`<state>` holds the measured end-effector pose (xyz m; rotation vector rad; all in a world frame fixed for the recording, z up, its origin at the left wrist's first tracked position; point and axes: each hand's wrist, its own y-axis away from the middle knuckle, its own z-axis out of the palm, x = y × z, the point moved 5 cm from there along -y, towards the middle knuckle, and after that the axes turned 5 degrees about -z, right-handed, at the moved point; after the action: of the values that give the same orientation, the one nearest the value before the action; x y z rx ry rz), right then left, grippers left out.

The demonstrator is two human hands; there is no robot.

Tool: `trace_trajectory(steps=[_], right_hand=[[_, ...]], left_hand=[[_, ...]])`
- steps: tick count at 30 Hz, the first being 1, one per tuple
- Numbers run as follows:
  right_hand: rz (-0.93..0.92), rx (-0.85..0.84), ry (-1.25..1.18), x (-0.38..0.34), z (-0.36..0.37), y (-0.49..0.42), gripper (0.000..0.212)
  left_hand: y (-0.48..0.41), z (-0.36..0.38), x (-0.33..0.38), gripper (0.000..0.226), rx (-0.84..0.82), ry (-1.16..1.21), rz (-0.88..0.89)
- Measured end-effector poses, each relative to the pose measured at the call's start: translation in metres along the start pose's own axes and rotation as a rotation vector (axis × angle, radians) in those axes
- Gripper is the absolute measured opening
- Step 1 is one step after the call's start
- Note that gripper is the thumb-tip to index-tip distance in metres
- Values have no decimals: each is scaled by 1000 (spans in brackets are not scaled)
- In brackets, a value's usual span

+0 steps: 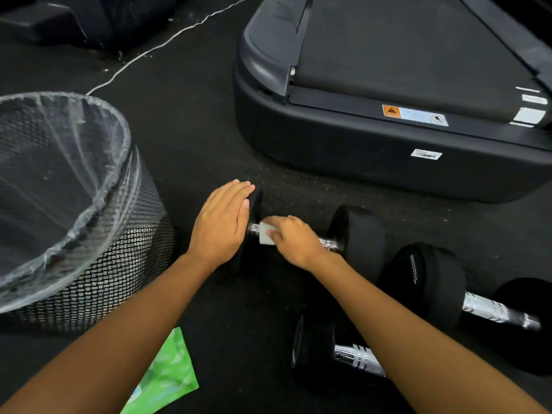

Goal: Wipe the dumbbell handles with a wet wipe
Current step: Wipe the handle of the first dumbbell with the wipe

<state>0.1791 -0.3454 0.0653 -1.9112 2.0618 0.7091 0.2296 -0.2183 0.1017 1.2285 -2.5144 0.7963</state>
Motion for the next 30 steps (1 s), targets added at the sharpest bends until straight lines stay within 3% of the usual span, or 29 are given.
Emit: trace_trajectory(steps=[3, 7, 12, 19, 24, 30], right_hand=[[-78, 48, -16, 1, -6, 13, 42], [20, 93, -97, 12, -11, 20, 37], [109, -86, -35, 5, -4, -4, 32], [67, -145, -242, 5, -6, -3, 39], [134, -219, -116, 16, -15, -5, 32], [58, -109, -103, -12, 0, -11, 36]], left_hand=[[0, 0, 0, 46, 7, 8, -1], [0, 0, -1, 45, 15, 20, 3], [-1, 1, -1, 44, 13, 17, 5], [0, 0, -1, 45, 14, 12, 4], [-1, 2, -1, 45, 15, 29, 3], [-2, 2, -3, 46, 7, 17, -8]])
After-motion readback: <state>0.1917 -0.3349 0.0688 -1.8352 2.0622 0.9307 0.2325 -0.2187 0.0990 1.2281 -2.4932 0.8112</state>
